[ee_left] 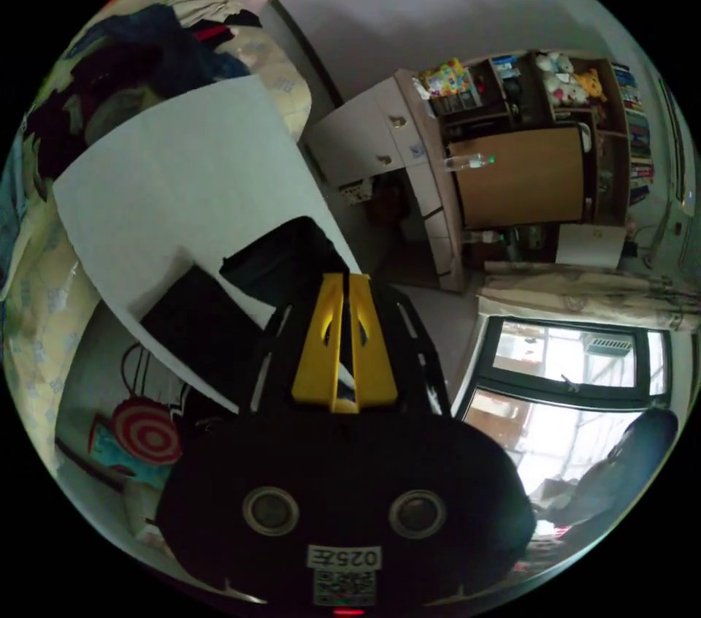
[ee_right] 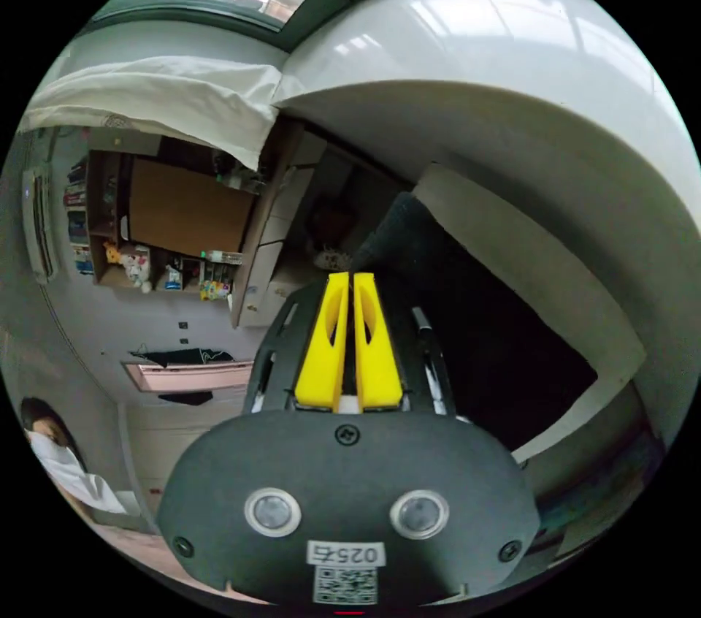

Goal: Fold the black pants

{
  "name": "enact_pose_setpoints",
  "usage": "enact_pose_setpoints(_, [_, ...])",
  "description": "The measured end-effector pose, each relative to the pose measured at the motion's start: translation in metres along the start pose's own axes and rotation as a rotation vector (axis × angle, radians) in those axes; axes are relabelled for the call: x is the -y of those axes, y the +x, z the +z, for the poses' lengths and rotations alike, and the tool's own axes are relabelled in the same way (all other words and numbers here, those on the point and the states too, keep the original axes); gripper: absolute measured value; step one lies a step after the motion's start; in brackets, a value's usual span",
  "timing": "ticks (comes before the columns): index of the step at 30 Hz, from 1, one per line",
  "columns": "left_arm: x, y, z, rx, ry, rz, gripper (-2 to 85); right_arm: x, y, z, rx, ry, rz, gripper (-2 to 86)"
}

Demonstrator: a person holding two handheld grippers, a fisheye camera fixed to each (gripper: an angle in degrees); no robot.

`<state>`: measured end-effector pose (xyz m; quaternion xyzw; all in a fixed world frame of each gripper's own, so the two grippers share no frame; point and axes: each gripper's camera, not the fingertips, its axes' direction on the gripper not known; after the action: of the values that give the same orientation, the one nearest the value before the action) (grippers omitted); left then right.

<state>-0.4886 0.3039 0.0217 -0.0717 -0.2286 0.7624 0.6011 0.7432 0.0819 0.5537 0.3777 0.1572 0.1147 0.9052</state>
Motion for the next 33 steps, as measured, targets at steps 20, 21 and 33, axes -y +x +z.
enact_pose_setpoints(20, [0.145, -0.014, 0.132, 0.033, -0.184, -0.062, -1.4, 0.121, 0.014, 0.151, 0.044, -0.277, 0.058, -0.8])
enact_pose_setpoints(21, [0.146, -0.01, 0.123, -0.01, -0.182, -0.028, -1.4, 0.124, 0.012, 0.147, 0.084, -0.283, 0.058, -0.8])
enact_pose_setpoints(33, [-0.01, -0.107, -0.034, -0.282, -0.127, 0.001, -1.4, 0.077, 0.026, 0.048, 0.025, -0.325, -0.015, -0.7])
